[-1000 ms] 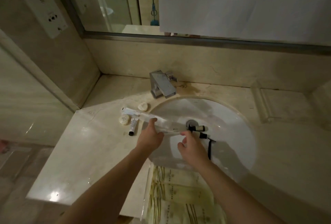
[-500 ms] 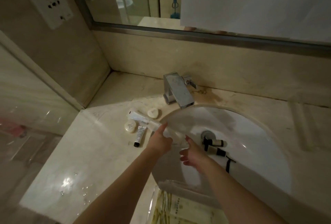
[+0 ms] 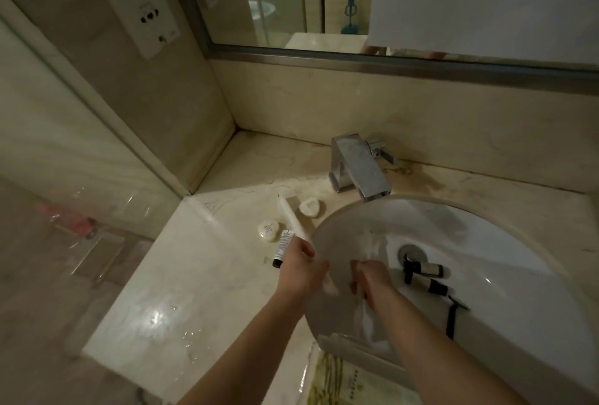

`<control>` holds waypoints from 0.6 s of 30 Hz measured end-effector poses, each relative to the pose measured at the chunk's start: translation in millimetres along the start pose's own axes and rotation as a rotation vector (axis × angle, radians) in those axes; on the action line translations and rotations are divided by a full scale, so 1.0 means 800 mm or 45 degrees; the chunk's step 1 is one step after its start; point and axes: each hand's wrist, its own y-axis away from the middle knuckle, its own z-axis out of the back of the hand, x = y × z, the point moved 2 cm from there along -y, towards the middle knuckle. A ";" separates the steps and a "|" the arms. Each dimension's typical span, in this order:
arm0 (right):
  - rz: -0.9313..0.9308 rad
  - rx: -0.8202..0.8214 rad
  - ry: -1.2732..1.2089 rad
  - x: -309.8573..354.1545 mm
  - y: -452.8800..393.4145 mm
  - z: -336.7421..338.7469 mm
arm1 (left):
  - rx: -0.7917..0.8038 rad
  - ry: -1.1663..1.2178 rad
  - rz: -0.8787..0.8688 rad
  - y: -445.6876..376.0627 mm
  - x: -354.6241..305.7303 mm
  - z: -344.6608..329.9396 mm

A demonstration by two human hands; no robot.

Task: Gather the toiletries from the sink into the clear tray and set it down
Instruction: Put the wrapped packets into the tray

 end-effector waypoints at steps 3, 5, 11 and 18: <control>0.153 -0.068 -0.027 0.003 0.031 0.015 | 0.005 0.048 0.024 0.015 -0.004 0.004; 0.174 -0.074 -0.142 0.007 0.049 0.026 | 0.032 0.076 0.035 0.030 -0.007 0.009; 0.109 0.096 -0.697 0.025 0.112 0.067 | 0.138 0.288 0.073 0.072 -0.008 0.027; 0.102 0.179 -1.037 0.032 0.189 0.101 | 0.342 0.405 0.077 0.117 -0.014 0.037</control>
